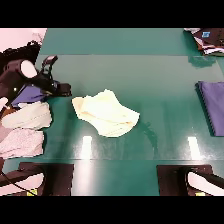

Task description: Fold the shirts.

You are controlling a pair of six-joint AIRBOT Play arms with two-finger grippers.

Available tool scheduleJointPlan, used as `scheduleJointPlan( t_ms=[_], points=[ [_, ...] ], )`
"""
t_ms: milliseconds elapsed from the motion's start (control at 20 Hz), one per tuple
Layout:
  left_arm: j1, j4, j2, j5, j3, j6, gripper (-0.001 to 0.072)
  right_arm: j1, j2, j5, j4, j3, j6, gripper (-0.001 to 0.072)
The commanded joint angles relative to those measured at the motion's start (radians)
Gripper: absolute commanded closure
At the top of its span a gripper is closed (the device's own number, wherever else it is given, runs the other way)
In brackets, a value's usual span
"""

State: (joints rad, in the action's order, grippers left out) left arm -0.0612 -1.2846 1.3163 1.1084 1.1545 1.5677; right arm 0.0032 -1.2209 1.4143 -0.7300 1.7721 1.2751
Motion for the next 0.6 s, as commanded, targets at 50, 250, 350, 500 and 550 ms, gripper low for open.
scheduleJointPlan(
  t_ms=[50, 250, 350, 500, 550],
  points=[
    [0.113, 0.290, 0.003, -0.163, -0.200, -0.142, 0.0220, 0.001, -0.001, 0.001, 0.000, 0.001, 0.000, 0.0696],
    [0.113, 0.409, 0.005, -0.279, -0.261, -0.222, 0.0220, 0.001, 0.000, 0.003, 0.002, 0.001, 0.000, 0.0696],
    [0.113, 0.433, 0.031, -0.299, -0.260, -0.243, 0.0221, 0.001, 0.000, 0.005, 0.002, 0.001, 0.001, 0.0697],
    [0.113, 0.479, 0.095, -0.286, -0.260, -0.256, 0.0221, 0.001, 0.000, 0.021, 0.002, 0.001, 0.010, 0.0697],
    [0.113, 0.511, 0.107, -0.287, -0.260, -0.280, 0.0221, 0.001, 0.000, 0.029, 0.002, 0.001, 0.009, 0.0696]
  ],
)
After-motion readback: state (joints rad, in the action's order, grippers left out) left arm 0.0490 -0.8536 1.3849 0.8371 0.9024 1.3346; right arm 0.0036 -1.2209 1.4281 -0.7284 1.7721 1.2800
